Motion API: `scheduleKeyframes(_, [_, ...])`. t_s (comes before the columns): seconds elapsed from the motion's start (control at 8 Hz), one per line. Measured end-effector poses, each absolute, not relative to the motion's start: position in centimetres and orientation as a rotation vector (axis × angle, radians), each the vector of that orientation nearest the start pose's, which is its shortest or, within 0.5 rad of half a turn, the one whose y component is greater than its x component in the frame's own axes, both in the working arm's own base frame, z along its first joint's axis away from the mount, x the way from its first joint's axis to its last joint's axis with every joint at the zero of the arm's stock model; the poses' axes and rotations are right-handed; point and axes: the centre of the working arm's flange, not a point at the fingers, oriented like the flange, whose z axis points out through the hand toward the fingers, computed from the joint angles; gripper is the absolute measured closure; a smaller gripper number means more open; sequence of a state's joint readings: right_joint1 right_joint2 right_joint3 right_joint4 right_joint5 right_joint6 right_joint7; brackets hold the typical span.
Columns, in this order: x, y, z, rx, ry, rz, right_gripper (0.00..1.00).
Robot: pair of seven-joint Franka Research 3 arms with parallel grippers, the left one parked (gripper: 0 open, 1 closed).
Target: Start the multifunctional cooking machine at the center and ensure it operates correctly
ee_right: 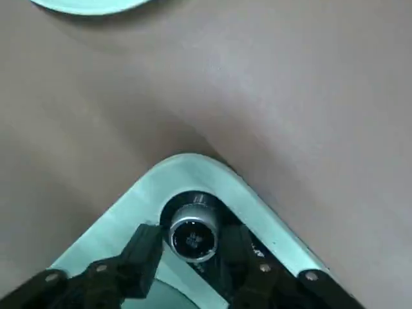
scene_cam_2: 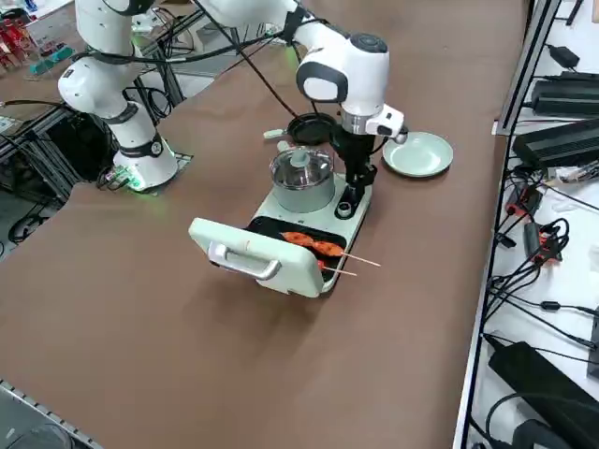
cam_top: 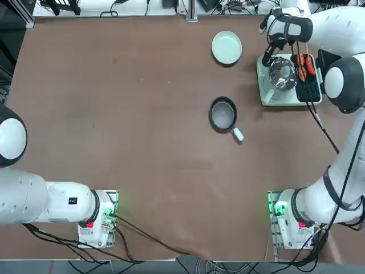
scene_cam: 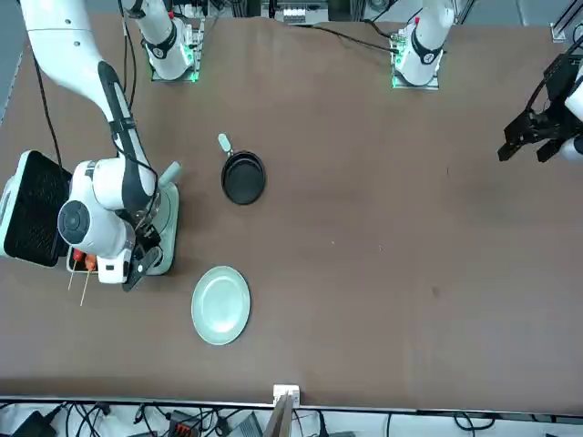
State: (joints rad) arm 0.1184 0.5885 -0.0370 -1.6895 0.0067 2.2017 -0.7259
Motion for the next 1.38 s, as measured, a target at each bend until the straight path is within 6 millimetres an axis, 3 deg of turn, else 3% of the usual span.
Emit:
scheduleKeyframes(0.25, [66.9,5.7,25.6,-2.898,-1.196,0.105,0.04])
scheduleKeyframes(0.38, [67.4,5.6,27.6,-2.911,-1.195,0.053,0.00])
scheduleKeyframes(0.62, [68.6,5.3,34.1,-2.945,-1.194,-0.112,0.00])
scheduleKeyframes(0.88, [68.5,4.1,40.4,-2.974,-1.137,-0.255,0.00])
scheduleKeyframes(1.38, [64.7,2.5,50.8,-3.043,-0.638,-0.264,0.00])
